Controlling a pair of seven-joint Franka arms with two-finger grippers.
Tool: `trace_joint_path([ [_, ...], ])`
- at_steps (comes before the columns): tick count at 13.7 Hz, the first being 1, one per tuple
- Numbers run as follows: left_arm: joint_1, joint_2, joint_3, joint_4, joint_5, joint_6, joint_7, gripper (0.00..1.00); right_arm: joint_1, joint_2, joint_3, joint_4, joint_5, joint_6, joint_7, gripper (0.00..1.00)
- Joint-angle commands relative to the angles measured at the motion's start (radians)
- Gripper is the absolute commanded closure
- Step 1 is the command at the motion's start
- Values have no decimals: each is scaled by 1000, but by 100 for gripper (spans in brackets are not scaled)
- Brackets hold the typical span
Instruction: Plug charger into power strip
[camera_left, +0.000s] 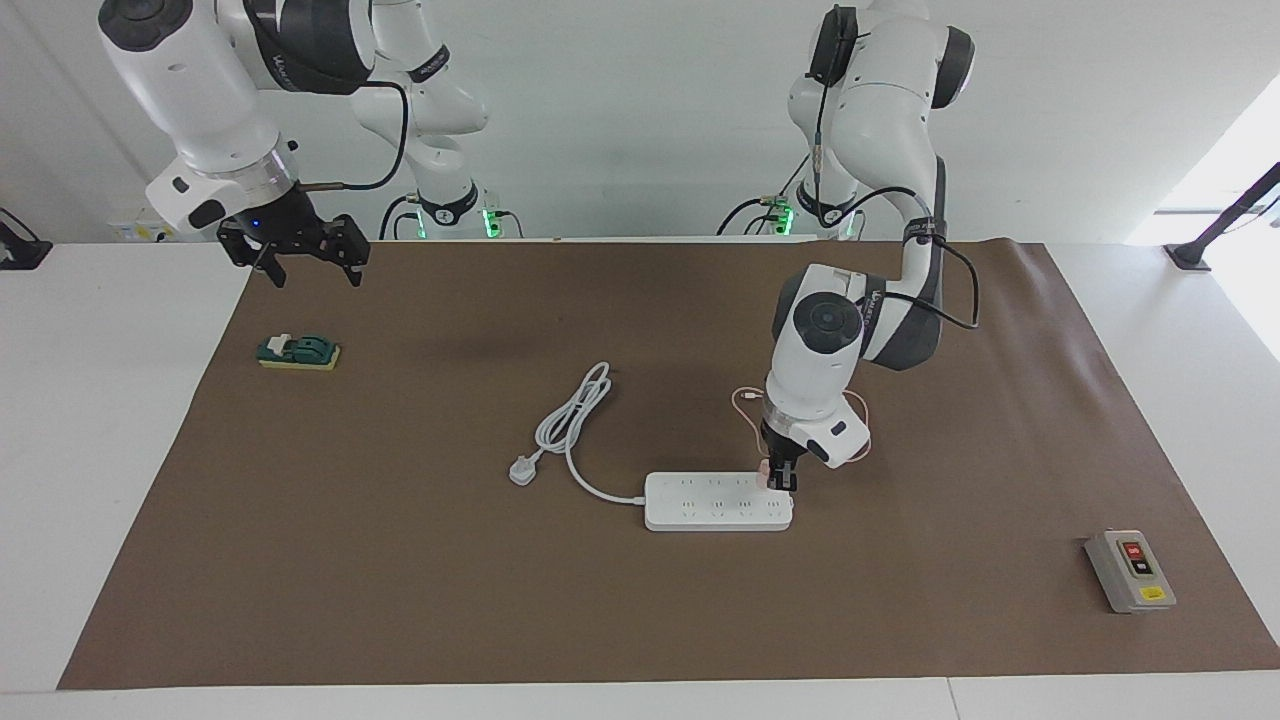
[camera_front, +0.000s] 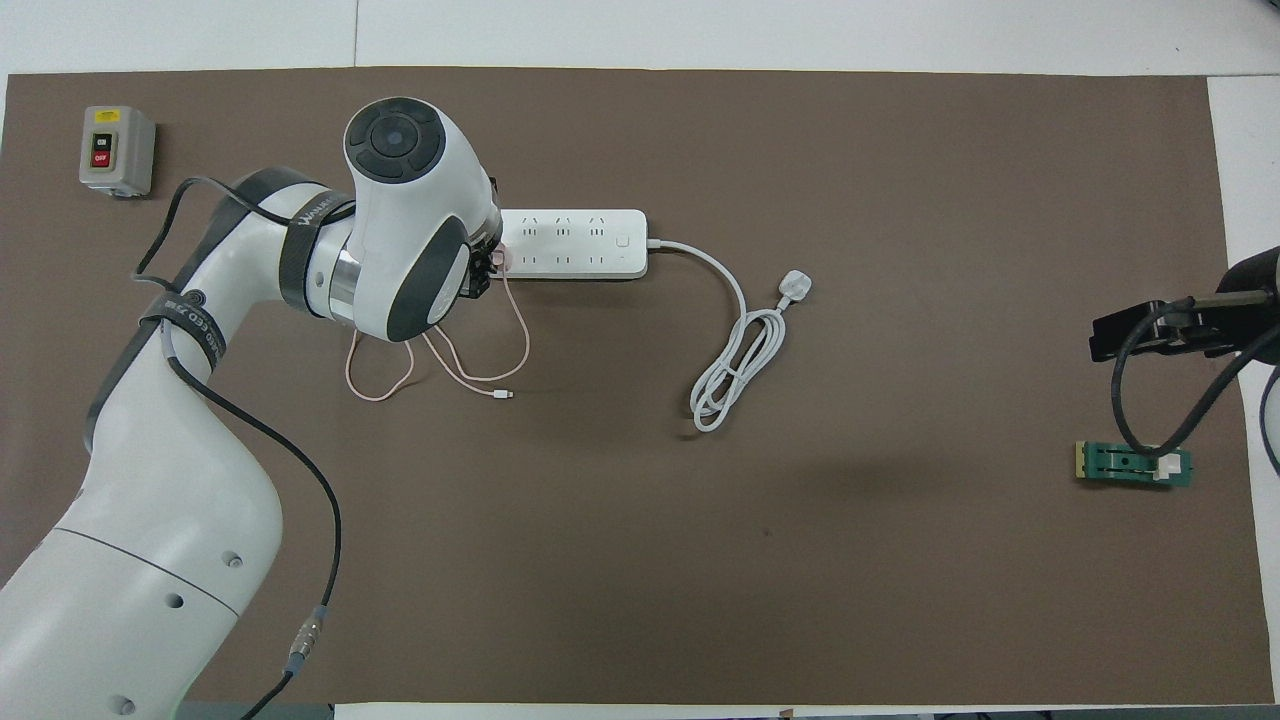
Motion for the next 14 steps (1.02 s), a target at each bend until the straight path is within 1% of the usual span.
trace_joint_path([
  [1, 30, -15, -3, -61, -4, 19, 32, 19, -9, -15, 8, -3, 1, -19, 3, 0],
  [2, 36, -37, -3, -61, -4, 19, 33, 3, -11, -15, 8, -2, 1, -19, 3, 0],
  [3, 38, -48, -3, -61, -4, 19, 34, 0, -12, -15, 8, -3, 3, -19, 3, 0],
  [6, 45, -52, -5, -54, -4, 16, 34, 0, -9, -15, 8, -3, 1, -19, 3, 0],
  [8, 58, -87, 0, -51, -3, 4, 35, 0, -12, -15, 8, -3, 1, -19, 5, 0],
  [9, 74, -116, 0, -51, -3, -14, 52, 0, -12, -15, 8, -3, 3, -19, 5, 0],
  [12, 133, -202, -2, -52, -4, -106, 180, 0, -12, -15, 8, -3, 1, -19, 5, 0],
  [14, 195, -251, -6, -49, -7, -164, 314, 0, -12, -15, 8, -3, 1, -19, 5, 0],
])
